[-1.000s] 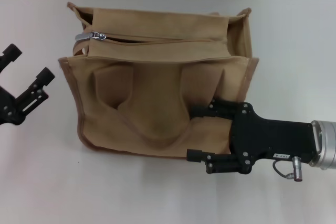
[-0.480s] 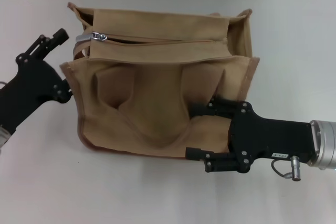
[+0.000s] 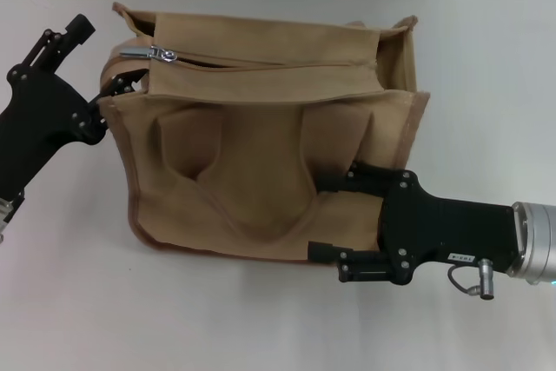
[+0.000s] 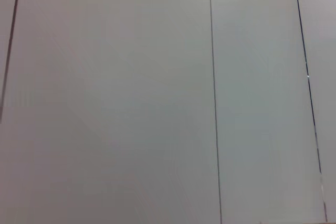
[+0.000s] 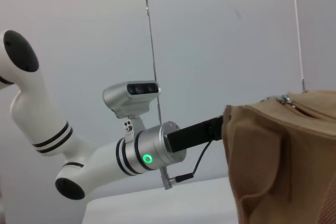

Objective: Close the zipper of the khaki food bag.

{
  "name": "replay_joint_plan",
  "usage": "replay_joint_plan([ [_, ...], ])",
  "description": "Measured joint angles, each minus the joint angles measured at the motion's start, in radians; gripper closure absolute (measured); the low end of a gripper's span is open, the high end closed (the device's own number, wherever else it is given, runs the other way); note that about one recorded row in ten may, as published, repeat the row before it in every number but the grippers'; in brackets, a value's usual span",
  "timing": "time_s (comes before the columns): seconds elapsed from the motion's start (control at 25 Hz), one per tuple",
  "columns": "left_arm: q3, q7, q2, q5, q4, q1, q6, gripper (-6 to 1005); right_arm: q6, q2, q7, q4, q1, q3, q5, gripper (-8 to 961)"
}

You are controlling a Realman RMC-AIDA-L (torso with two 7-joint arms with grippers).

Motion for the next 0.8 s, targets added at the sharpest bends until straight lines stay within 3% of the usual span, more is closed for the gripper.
replay_joint_plan([
  [0.32, 0.009, 0.042, -0.003, 0.007, -0.029, 0.012, -0.021, 200, -0.006, 0.0, 0.0, 0.003, -0.001, 0.0, 0.004, 136],
  [0.8, 0.002, 0.077, -0.001, 0.002, -0.048, 0.042, 0.003, 589, -0.001, 0.001, -0.022, 0.029, 0.001, -0.002, 0.008, 137],
])
